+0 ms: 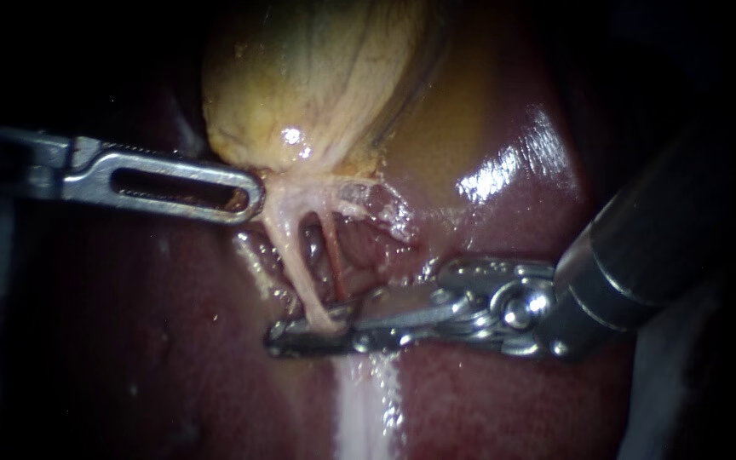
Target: Going back first clip left tube
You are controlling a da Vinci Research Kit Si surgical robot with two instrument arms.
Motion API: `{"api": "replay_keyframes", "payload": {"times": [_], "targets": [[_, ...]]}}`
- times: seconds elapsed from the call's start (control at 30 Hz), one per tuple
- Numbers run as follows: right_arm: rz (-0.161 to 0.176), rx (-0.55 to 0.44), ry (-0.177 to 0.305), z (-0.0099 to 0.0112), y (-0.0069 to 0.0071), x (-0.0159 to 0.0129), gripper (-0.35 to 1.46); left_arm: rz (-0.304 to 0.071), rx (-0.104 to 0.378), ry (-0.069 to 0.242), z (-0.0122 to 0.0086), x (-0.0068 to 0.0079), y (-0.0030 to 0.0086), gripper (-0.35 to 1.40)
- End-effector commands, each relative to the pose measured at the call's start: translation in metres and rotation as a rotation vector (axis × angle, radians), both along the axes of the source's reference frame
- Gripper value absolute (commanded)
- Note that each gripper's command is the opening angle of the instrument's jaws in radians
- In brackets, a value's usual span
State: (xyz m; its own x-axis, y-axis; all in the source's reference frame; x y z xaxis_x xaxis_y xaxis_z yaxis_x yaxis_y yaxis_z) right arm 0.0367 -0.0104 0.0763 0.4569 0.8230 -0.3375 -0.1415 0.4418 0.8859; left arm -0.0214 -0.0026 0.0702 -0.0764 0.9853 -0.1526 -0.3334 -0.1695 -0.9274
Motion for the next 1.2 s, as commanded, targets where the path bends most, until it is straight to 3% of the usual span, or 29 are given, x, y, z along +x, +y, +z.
{"api": "replay_keyframes", "payload": {"times": [0.03,0.33,0.47,0.5,0.6,0.73,1.2], "targets": [[-0.001,0.000,0.001,0.0000,0.0000,0.0000,-0.35,0.000,-0.001,0.000,0.0000,0.0000,0.0000,-0.35],[0.000,0.004,0.014,-0.0001,-0.0001,0.0000,-0.35,0.000,-0.001,0.000,0.0000,0.0000,-0.0001,-0.35],[0.010,-0.040,0.073,-0.0006,0.0005,0.0007,0.38,0.000,-0.001,0.000,0.0000,0.0001,-0.0001,-0.35],[0.008,-0.072,0.089,-0.0007,0.0007,0.0008,0.41,0.000,-0.001,0.000,0.0000,0.0001,-0.0001,-0.35],[0.028,-0.141,0.102,-0.0011,0.0014,0.0007,0.48,0.000,-0.001,0.000,0.0000,0.0001,-0.0001,-0.35],[0.017,-0.194,0.115,-0.0014,0.0019,0.0005,0.49,0.001,-0.001,-0.001,0.0000,0.0002,-0.0001,-0.35],[0.002,-0.235,0.129,-0.0018,0.0022,-0.0007,0.49,0.000,-0.001,0.000,0.0000,0.0002,-0.0002,-0.35]]}}
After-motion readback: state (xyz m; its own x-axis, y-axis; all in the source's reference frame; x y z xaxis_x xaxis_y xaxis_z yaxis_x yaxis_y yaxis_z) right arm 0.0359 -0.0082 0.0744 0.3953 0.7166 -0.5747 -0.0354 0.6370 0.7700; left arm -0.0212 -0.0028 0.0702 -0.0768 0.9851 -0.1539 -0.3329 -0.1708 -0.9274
